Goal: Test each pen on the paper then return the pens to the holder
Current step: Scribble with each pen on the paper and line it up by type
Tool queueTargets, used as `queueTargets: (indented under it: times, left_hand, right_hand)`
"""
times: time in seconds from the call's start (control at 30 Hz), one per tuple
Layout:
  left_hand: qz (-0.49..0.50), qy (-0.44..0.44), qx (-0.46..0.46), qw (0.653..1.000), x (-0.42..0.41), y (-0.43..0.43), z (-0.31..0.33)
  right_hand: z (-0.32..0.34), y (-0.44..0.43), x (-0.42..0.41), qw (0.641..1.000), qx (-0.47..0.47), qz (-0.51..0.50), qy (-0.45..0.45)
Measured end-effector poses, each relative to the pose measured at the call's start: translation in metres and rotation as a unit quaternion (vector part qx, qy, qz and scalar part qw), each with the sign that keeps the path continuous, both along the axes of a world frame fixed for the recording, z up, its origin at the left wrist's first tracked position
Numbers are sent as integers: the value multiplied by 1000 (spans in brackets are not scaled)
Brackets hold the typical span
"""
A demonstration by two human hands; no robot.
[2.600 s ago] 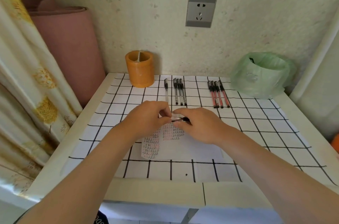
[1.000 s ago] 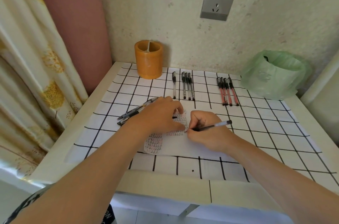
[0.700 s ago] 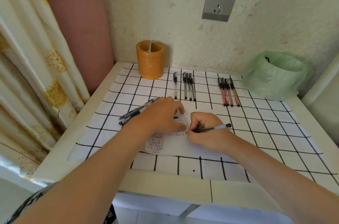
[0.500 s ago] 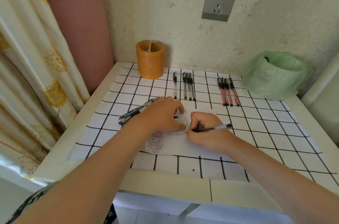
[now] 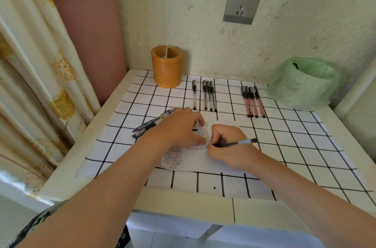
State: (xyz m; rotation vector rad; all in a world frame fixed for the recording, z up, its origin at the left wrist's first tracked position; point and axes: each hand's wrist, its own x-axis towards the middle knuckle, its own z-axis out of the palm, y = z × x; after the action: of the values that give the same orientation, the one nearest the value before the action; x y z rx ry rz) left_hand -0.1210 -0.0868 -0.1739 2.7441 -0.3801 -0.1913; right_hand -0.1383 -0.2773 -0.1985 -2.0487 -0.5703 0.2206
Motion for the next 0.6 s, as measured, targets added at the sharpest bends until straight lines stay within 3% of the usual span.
queueTargets:
  times: [0.6]
  left_hand:
    - [3, 7, -3, 1000, -1, 0, -1]
  right_hand:
    - [2, 0, -3, 1000, 3, -8, -12]
